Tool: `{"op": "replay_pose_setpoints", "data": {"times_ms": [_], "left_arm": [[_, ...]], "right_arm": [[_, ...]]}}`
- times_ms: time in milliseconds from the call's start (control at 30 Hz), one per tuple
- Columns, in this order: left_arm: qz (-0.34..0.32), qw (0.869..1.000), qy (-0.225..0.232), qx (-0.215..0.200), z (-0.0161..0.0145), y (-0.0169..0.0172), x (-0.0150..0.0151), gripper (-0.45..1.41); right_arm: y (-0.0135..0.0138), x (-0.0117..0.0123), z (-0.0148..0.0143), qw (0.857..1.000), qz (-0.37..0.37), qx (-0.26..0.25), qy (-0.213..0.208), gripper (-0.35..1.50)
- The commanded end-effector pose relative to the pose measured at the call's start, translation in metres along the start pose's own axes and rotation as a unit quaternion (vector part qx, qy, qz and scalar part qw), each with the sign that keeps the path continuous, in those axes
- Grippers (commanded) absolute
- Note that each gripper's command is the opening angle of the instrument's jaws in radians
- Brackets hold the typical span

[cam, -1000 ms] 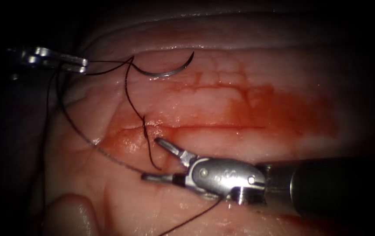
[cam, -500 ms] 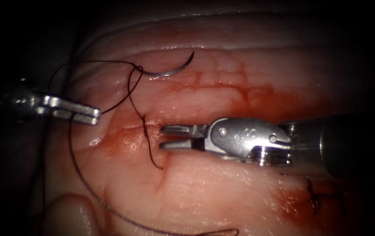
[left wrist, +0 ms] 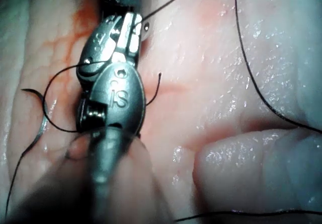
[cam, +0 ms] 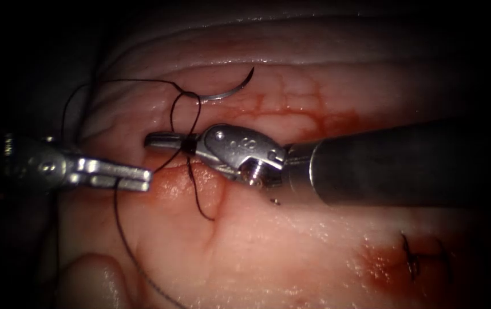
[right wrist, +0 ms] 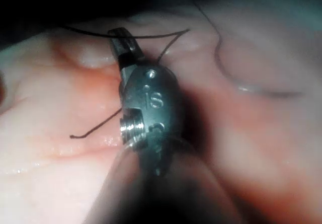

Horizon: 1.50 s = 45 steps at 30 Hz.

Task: Wound Closure
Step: With the left tool, loop the suture once clockwise around the right grasper, then use the right grasper to pick up the suture tail.

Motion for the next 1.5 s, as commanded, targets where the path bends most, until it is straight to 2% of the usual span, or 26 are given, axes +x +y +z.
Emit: {"op": "replay_pose_setpoints", "data": {"times_ms": [33,433,600,733,900,1200,1500], "left_arm": [[-0.004,1.0,0.001,-0.001,0.0006,0.0001,-0.0009,-0.45],[-0.05,0.998,-0.021,0.033,0.0006,0.0001,-0.0058,-0.45],[-0.06,0.997,-0.026,0.042,-0.0001,-0.0006,-0.0079,-0.45],[-0.071,0.996,-0.031,0.047,-0.001,-0.0017,-0.0107,-0.45],[-0.085,0.995,-0.034,0.051,-0.0018,-0.0027,-0.0139,-0.45],[-0.094,0.993,-0.041,0.058,-0.0029,-0.0034,-0.0166,-0.45],[-0.099,0.992,-0.034,0.065,-0.0034,-0.0042,-0.0159,-0.45]], "right_arm": [[-0.0001,-0.0001,0.001,1.0,0.011,0.013,0.009,-0.35],[0.0003,0.0035,0.0002,0.991,0.065,0.092,0.076,-0.35],[0.0006,0.0037,-0.0005,0.985,0.07,0.132,0.088,-0.35],[0.0007,0.0037,-0.0012,0.978,0.073,0.17,0.092,-0.35],[0.0006,0.0039,-0.0014,0.97,0.082,0.21,0.089,-0.35],[0.0004,0.0045,-0.0017,0.962,0.085,0.243,0.089,-0.35],[-0.0006,0.0032,-0.0017,0.957,0.061,0.282,0.01,-0.35]]}}
